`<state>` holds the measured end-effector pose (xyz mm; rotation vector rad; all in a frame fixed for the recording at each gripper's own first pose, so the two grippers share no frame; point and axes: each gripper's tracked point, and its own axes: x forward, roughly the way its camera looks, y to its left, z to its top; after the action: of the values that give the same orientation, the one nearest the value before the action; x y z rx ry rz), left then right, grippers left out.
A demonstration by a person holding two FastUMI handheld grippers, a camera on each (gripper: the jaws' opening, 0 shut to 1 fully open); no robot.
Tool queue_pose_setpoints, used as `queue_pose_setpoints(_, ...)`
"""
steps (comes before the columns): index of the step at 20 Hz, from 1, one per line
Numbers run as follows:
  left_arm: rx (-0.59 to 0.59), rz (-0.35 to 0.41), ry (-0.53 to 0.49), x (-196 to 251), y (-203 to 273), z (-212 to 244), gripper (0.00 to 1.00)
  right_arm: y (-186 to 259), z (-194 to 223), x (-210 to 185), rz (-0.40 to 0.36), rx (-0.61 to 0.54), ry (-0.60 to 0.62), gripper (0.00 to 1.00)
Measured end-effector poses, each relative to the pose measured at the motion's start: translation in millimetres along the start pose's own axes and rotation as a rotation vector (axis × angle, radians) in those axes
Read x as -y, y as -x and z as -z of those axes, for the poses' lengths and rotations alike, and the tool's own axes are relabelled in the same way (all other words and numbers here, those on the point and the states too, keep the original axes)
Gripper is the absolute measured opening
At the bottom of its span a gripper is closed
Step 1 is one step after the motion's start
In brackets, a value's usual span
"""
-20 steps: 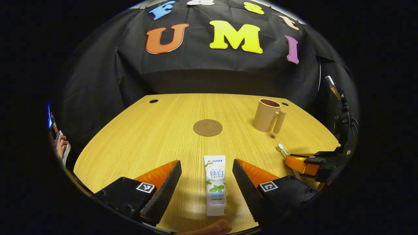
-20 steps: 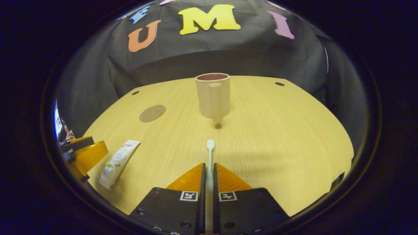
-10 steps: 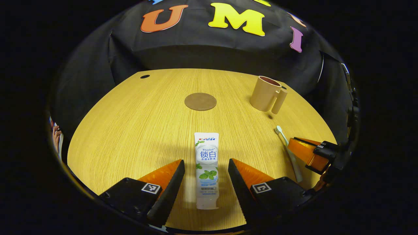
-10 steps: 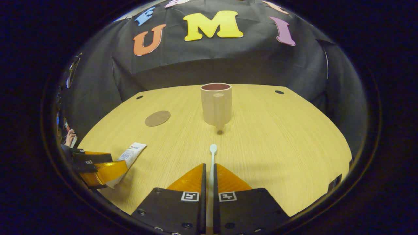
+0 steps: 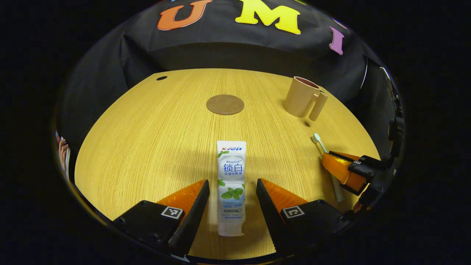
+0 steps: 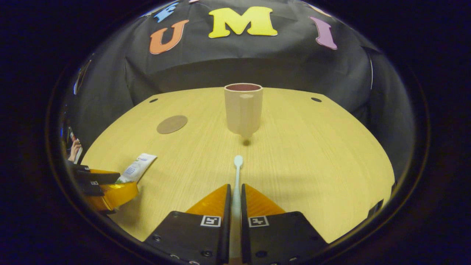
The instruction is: Put the toothbrush and toothpaste on the desktop into the cup, then pick up the cup and place it on the coaster on the desktop.
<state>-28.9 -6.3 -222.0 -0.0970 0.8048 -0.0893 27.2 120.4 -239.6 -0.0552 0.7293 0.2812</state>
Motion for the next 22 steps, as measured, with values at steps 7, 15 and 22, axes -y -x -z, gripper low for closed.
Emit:
queue_pose_setpoints(7, -0.020, -0.049, -0.048, -5.9, -3.1, 1.4, 0.69, -5.8, -4.7, -1.4, -0.034, -0.045, -0.048, 0.22)
queue_pose_setpoints(15, 0.002, -0.041, -0.067, -5.3, -7.6, -0.8, 0.49, -5.5, 0.7, -3.8, -0.041, -0.043, 0.045, 0.13)
queue_pose_setpoints(22, 0.019, 0.006, -0.016, -3.5, -5.8, -4.0, 0.37, -2.6, -2.6, -1.2, -0.045, 0.007, -0.001, 0.00)
